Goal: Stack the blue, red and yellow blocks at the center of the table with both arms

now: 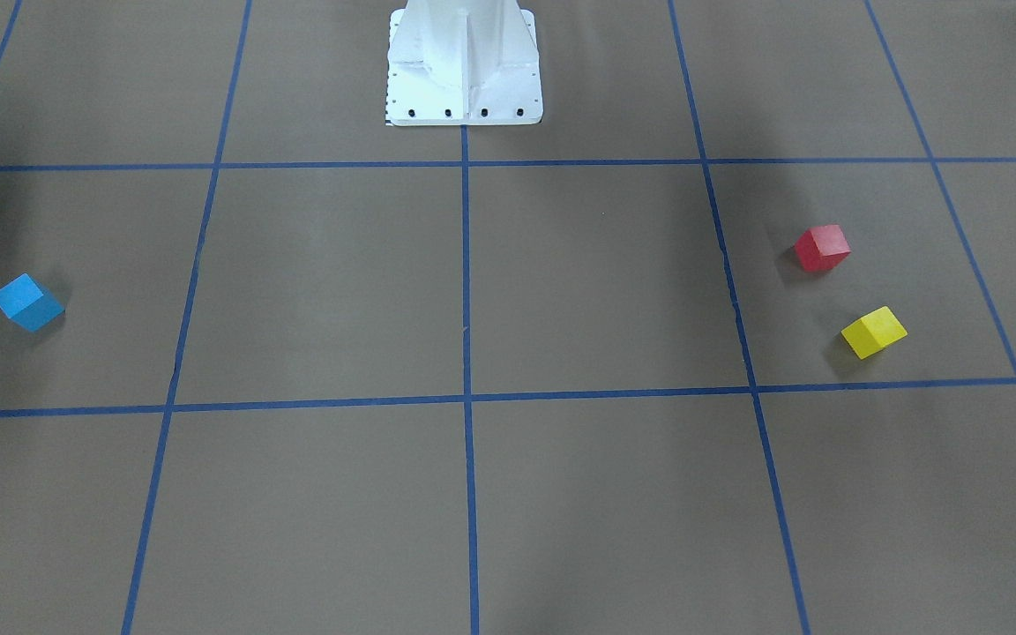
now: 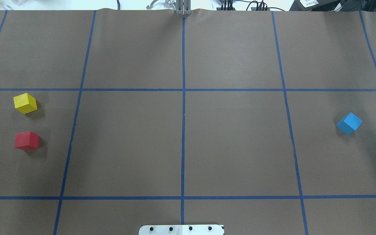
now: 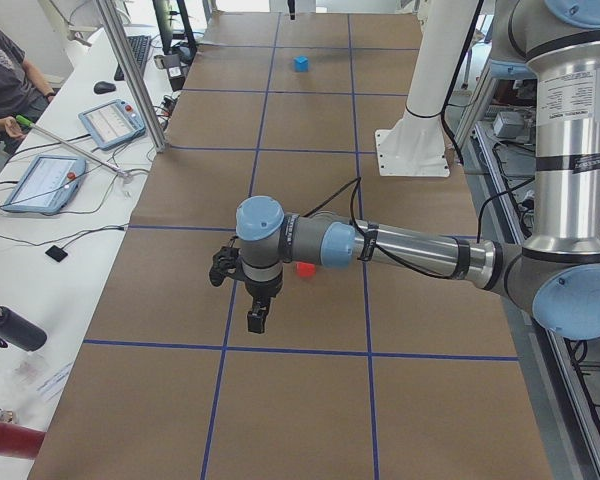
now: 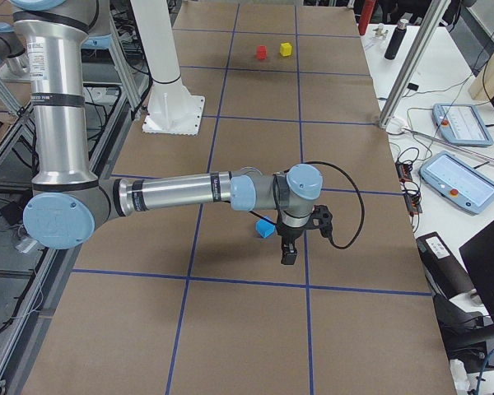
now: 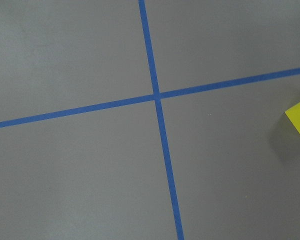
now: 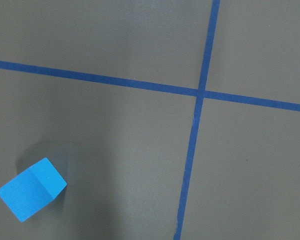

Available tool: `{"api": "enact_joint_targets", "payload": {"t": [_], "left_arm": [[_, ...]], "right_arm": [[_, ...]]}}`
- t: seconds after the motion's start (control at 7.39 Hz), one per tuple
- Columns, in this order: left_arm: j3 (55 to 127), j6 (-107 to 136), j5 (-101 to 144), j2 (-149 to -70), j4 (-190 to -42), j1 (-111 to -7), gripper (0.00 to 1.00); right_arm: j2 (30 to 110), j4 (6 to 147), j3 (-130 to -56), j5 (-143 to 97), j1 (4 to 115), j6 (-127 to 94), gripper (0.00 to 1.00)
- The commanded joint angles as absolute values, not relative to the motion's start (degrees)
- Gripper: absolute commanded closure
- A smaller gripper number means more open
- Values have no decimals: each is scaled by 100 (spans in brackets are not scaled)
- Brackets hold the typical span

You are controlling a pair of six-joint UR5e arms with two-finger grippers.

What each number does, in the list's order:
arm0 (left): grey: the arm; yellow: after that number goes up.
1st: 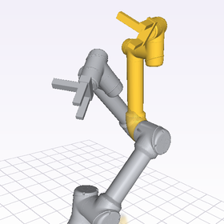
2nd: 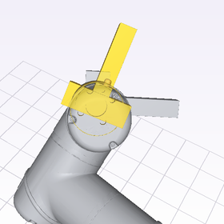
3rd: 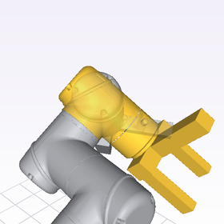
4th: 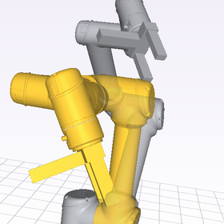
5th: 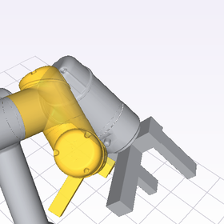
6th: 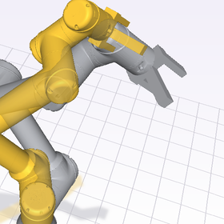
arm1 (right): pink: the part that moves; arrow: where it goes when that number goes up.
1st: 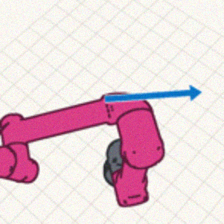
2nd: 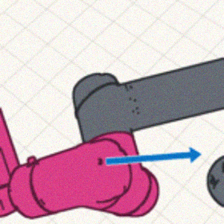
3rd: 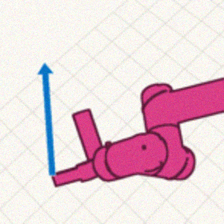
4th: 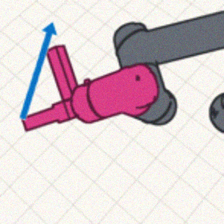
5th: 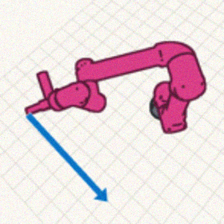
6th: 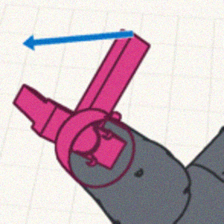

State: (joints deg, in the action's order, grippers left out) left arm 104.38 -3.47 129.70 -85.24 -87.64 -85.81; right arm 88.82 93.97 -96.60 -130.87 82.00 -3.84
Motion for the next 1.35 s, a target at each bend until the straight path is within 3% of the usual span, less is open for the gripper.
{"api": "enact_joint_targets", "payload": {"t": [0.0, 1.22], "left_arm": [[10772, -343, 13400, -8221, -8762, -8596, 0], [10854, -334, 13685, -7980, -8842, -8587, 0]], "right_arm": [[8894, 9256, -9650, -13104, 8200, -693, 0], [8956, 9167, -9650, -13658, 8200, -694, 0]]}}
